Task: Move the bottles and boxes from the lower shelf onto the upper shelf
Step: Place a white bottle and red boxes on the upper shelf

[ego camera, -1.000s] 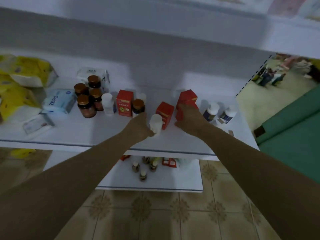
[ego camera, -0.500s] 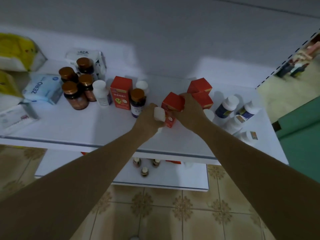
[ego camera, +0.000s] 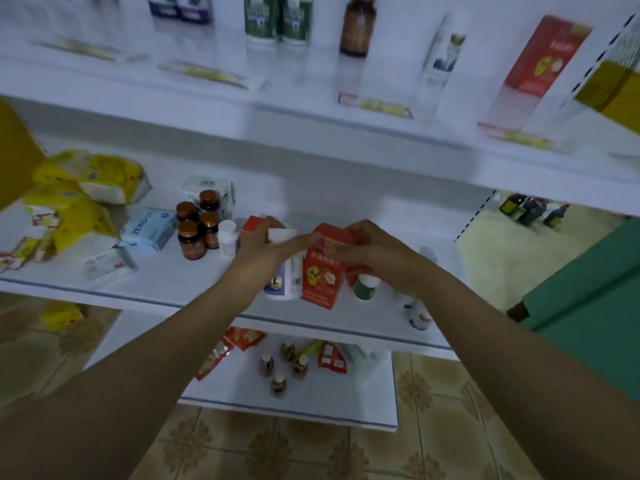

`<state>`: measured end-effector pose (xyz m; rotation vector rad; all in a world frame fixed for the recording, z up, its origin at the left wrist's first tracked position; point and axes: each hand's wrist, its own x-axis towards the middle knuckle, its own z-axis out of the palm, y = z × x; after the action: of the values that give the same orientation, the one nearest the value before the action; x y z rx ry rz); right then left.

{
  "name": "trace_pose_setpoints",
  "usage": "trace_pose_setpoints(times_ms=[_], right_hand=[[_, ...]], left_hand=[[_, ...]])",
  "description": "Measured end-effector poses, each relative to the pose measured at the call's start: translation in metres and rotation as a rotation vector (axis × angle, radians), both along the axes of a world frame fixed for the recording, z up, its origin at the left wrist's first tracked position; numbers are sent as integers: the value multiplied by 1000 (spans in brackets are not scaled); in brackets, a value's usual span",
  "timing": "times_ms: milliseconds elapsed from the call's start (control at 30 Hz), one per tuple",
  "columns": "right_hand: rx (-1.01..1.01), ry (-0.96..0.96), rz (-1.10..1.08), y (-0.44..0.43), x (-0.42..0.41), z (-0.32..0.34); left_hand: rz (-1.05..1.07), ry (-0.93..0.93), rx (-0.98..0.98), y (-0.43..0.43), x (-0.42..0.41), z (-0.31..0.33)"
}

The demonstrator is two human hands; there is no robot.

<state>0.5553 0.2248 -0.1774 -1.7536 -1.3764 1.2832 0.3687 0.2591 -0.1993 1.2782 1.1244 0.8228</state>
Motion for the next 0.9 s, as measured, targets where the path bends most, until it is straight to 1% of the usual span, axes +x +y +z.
trace_pose_setpoints(times_ms=[133, 200, 233, 300, 367, 400, 500, 600, 667, 800, 900], right_hand=[[-57, 15, 144, -38, -10, 65], [-55, 6, 215, -55, -12, 100], [-46, -1, 244, -60, -13, 116], [15, -9, 260, -70, -13, 147], [118, 11, 206, -77, -9, 176], [177, 32, 165, -79, -7, 189], [338, 112, 52, -87, 1, 219], [433, 178, -30, -92, 7, 233], [457, 179, -63, -95, 10, 235], [443, 137, -96, -98, 14, 236], [436, 102, -107, -97, 17, 239]], left_hand=[[-103, 23, 87, -37, -18, 57], [-132, 1, 145, -54, -20, 86], [-144, -49, 141, -59, -20, 100], [-140, -210, 58, -64, -19, 130], [-128, -364, -4, -62, -18, 160], [-142, -399, 0, -58, -17, 173], [-242, -379, 101, -57, -11, 208], [-268, -345, 220, -56, -2, 230], [-276, -335, 250, -56, 4, 238], [-297, -346, 223, -54, 12, 240], [-312, -364, 244, -50, 15, 240]])
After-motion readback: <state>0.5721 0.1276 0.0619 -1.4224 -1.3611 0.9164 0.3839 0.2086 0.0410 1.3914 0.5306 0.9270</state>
